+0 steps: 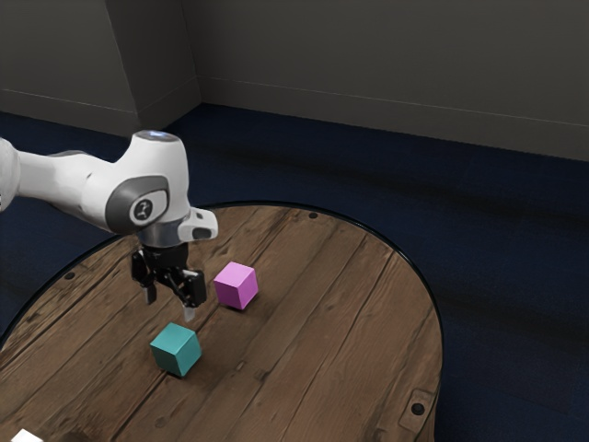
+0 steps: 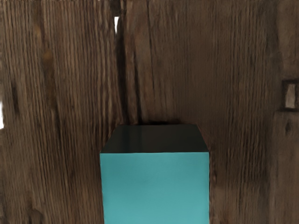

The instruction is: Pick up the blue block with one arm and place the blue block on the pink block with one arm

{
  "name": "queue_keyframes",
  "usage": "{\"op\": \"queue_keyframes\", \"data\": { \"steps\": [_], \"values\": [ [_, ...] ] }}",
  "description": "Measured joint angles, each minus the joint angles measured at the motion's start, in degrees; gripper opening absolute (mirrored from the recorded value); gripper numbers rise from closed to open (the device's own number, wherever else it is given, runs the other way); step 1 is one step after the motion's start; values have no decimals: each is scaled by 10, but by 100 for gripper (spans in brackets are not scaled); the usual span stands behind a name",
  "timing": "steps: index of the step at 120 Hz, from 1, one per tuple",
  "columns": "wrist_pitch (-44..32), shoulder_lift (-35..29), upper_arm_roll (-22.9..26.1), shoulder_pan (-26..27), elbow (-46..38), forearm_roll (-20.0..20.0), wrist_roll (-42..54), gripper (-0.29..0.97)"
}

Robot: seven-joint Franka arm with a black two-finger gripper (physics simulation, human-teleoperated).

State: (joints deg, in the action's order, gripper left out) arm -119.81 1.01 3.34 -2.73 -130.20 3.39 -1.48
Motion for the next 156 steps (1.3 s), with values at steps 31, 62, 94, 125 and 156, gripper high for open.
{"op": "queue_keyframes", "data": {
  "steps": [31, 62, 94, 125, 156],
  "values": [
    [-55, 33, 0, 22, -17, -7, -1, 68],
    [-82, 19, 0, 13, -48, -8, -1, 68],
    [-100, 19, -15, 14, -69, -9, -1, 68],
    [-115, 46, -18, 8, -70, -10, 1, 68],
    [-134, 41, -18, 8, -78, -12, 2, 68]
  ]
}}
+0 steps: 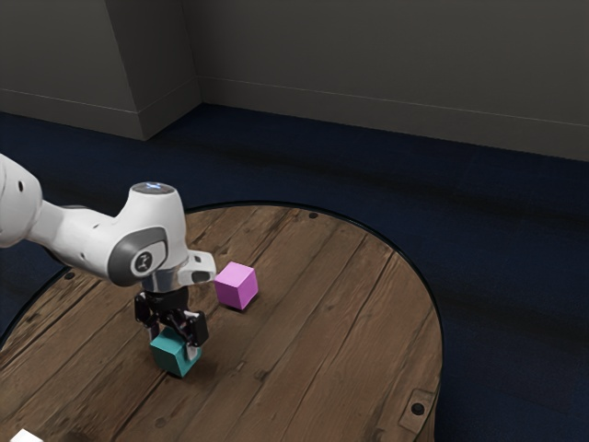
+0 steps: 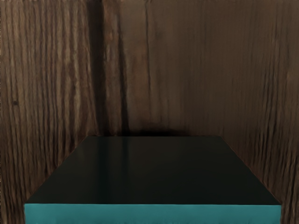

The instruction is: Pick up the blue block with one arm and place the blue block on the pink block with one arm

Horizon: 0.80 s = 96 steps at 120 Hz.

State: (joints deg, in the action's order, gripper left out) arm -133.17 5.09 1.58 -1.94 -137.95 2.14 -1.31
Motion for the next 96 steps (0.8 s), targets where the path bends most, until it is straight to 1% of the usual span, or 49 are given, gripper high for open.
{"op": "queue_keyframes", "data": {
  "steps": [10, 27, 36, 48, 58, 68, 74, 83, 96],
  "values": [
    [-5, -1, 0, 0, -1, -1, 0, 60],
    [-11, -1, 0, 0, -1, 0, 1, 39],
    [-12, 0, 0, 0, -1, 4, -2, 33],
    [-8, 0, 0, 1, 13, 12, -10, 28],
    [18, 0, 0, 1, 68, 22, -17, 26],
    [61, 9, 1, 2, 152, 36, -24, 24],
    [91, 29, 1, 4, 211, 44, -28, 24],
    [133, 78, 1, 3, 295, 53, -32, 22],
    [179, 140, 1, -1, 368, 58, -35, 21]
  ]
}}
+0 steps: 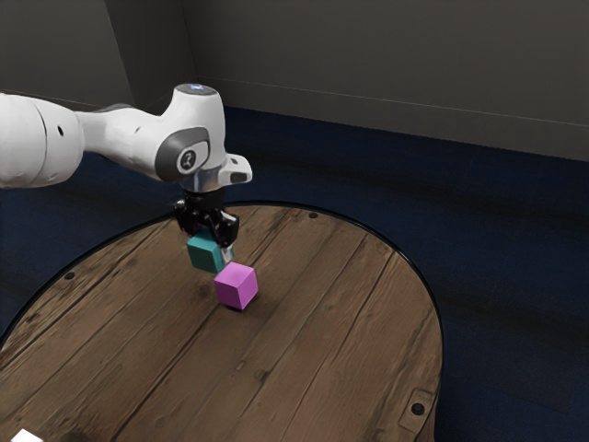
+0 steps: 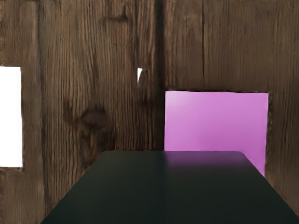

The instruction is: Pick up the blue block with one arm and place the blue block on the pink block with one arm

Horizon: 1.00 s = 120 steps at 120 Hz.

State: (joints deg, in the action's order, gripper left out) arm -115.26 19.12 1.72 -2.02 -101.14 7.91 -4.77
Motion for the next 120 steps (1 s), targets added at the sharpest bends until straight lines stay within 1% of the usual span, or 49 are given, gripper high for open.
{"op": "queue_keyframes", "data": {
  "steps": [19, 30, 82, 88, 101, 120],
  "values": [
    [49, 56, 1, 5, 76, 2, -1, 20],
    [67, 75, 2, 8, 96, 2, -1, 20],
    [90, 82, 3, 26, 100, 1, 1, 17],
    [92, 82, 3, 26, 107, 2, 1, 17],
    [100, 105, 3, 27, 142, 3, 2, 18],
    [106, 116, 3, 25, 150, 3, 4, 18]
  ]
}}
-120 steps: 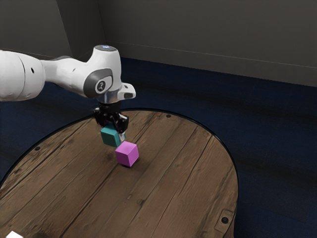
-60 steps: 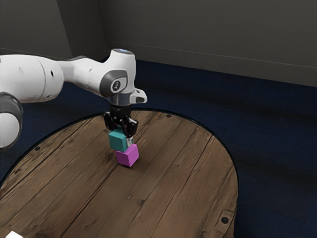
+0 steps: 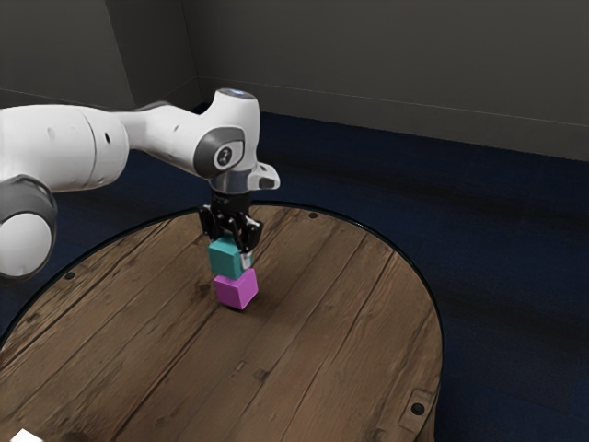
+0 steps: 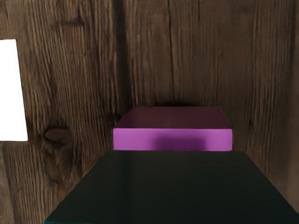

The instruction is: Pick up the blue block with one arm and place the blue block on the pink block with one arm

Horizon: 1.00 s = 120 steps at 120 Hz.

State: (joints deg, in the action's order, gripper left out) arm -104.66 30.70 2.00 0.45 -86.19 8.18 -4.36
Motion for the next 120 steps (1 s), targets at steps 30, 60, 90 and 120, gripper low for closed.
{"op": "queue_keyframes", "data": {
  "steps": [30, 60, 90, 120],
  "values": [
    [0, 8, 0, -1, 0, 0, 3, 17],
    [-5, 12, 0, 1, 3, 0, 8, 17],
    [-7, 13, 0, 2, 6, -10, 15, 44],
    [-1, 11, -1, 0, 22, -16, 25, 60]
  ]
}}
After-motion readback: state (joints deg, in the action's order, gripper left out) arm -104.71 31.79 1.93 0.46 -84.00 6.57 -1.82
